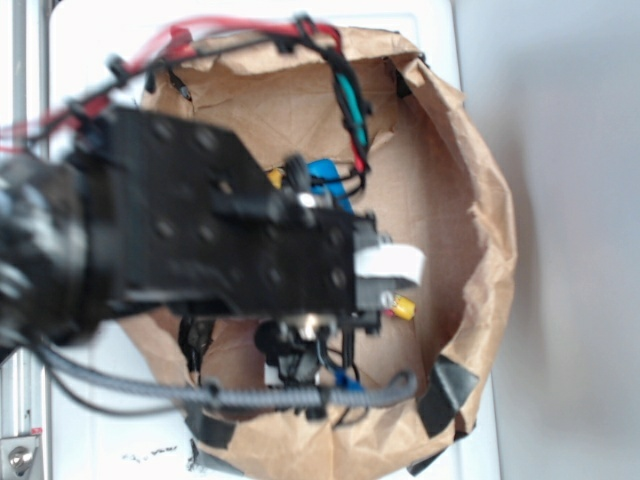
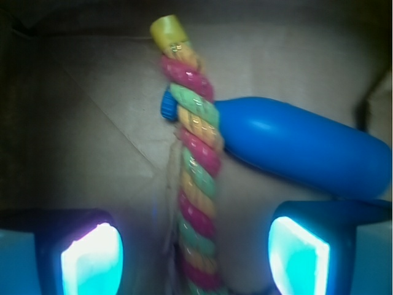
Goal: Grab the multicolored rope.
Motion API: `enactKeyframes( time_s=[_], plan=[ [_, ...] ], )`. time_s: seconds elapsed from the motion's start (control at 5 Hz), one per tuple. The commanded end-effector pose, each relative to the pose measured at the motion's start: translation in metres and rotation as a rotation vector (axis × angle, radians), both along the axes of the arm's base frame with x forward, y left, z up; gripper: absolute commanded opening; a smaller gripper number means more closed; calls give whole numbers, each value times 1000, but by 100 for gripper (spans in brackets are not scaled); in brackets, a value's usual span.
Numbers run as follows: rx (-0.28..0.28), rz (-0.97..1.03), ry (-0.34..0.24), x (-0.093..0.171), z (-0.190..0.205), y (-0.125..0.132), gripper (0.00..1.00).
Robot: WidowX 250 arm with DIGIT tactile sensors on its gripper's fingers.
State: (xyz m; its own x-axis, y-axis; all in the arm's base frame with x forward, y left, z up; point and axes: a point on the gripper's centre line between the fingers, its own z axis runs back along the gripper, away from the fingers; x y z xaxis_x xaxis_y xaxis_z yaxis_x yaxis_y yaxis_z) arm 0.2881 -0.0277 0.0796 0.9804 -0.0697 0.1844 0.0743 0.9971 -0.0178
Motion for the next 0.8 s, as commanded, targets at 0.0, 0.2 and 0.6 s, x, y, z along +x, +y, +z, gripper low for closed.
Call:
enactKeyframes(
  time_s=[0.0,0.2,0.6],
  plan=[
    [35,37,-11,29,-15,-15,100],
    [63,56,3,37,-27,-15,100],
    [36,66,-15,33,-17,-11,0]
  ],
)
